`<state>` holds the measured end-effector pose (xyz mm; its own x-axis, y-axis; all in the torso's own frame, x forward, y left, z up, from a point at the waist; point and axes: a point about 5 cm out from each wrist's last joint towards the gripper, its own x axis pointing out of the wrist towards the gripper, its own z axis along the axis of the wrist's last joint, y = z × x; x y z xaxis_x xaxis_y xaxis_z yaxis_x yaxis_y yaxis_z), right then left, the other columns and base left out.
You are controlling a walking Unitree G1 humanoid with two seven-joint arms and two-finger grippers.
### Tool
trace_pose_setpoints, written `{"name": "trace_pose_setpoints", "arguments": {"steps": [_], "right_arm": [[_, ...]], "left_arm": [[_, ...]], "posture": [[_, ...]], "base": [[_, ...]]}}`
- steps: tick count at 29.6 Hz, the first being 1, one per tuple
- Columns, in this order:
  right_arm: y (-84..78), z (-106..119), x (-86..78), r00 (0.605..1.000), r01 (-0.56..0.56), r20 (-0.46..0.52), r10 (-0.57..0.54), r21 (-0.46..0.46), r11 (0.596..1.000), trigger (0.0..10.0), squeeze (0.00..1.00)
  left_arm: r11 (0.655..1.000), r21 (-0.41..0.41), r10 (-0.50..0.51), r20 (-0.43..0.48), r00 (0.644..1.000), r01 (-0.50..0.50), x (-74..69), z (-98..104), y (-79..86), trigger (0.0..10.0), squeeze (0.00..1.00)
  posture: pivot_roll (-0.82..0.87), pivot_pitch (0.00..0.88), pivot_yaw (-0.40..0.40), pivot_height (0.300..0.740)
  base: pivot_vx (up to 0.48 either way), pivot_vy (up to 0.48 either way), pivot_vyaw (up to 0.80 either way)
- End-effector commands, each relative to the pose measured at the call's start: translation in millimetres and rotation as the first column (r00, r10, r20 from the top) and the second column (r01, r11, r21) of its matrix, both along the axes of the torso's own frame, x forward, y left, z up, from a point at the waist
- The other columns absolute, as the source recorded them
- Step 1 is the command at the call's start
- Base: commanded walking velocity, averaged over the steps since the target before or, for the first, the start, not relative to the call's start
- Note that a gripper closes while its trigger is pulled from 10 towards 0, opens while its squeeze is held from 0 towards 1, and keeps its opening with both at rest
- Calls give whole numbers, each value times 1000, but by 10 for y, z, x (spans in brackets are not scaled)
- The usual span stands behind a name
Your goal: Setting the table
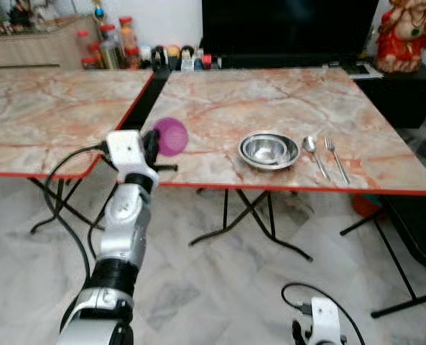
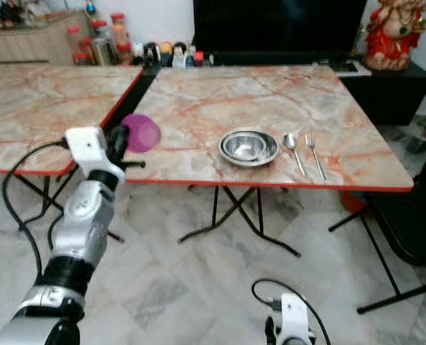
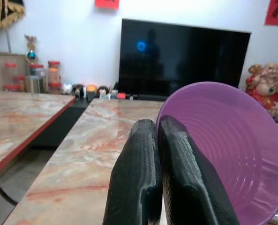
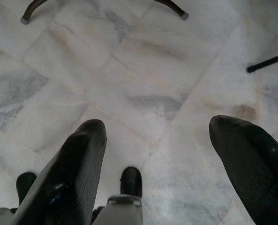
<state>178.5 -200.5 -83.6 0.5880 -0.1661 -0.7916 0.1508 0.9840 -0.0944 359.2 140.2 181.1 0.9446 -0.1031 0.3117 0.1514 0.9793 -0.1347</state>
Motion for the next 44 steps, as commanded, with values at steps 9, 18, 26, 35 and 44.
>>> {"name": "trace_pose_setpoints", "arguments": {"steps": [9,18,26,35,44], "right_arm": [[68,11,45,1000,-11,9,11,3,1000,10000,0],[90,9,48,1000,-10,9,10,6,1000,10000,0],[98,-1,29,1000,-12,4,12,6,1000,10000,0],[103,-1,30,1000,-12,6,12,8,1000,10000,0],[125,-25,-18,1000,-7,-5,7,14,1000,10000,0]], "left_arm": [[1000,5,-13,1,1000,13,7,48,43,10000,0],[1000,9,-28,-2,1000,28,11,58,35,10000,0],[999,2,-52,-20,998,52,12,41,6,10000,0],[997,4,-74,-52,996,74,20,2,-15,10000,0],[984,-76,-169,-146,975,159,42,-75,-98,10000,0]], "posture": [[-1,0,50,740],[4,0,52,740],[8,0,49,740],[4,0,54,740],[6,0,63,740]], "base": [[397,0,0],[398,0,0],[400,0,0],[401,0,0],[42,0,0]]}}
